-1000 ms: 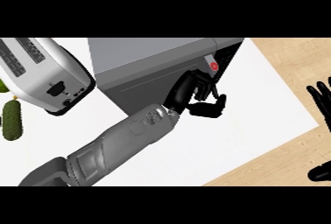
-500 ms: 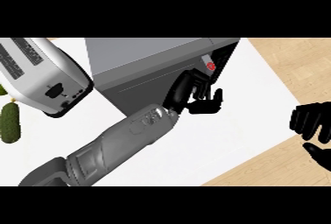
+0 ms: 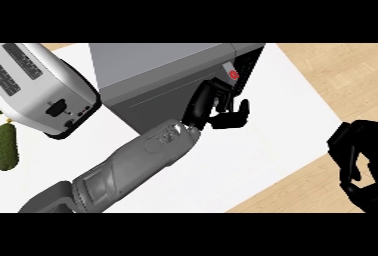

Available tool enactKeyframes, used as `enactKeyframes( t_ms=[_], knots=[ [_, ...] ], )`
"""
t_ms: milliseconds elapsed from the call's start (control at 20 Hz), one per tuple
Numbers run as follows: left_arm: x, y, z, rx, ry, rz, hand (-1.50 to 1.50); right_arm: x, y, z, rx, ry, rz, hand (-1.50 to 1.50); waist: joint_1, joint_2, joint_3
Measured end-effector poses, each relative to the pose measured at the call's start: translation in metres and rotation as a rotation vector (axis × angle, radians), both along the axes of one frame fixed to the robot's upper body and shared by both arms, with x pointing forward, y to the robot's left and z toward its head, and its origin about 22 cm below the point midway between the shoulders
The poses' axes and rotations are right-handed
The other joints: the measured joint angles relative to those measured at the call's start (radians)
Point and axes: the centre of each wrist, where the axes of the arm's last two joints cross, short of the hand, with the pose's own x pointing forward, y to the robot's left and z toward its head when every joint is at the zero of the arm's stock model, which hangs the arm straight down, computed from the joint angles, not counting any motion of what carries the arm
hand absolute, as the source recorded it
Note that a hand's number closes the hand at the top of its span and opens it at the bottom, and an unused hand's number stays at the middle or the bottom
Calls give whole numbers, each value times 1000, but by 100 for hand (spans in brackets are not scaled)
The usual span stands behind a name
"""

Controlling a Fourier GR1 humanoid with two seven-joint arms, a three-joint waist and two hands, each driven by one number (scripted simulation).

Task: Pick up the milk, place it into the microwave and close the microwave

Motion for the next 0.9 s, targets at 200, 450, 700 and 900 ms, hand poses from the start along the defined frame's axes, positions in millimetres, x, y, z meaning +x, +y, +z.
enactKeyframes(
  t_ms=[200, 450, 700, 900],
  knots=[
    [0, 2, -1, -8, -7, 26, 150, -3, 9, 4, -7, -5, 42, 150, -10, -1, 0],
    [-1, 4, -2, -20, -13, 55, 150, -8, 18, 8, -7, -10, 84, 150, -23, -2, 0],
    [-1, 6, -3, -34, -16, 81, 150, -12, 25, 12, -7, -15, 117, 150, -33, -3, -1],
    [-2, -2, 1, -69, 11, 115, 150, -18, 29, 7, -53, 31, 159, 150, -22, 0, -1]
  ],
)
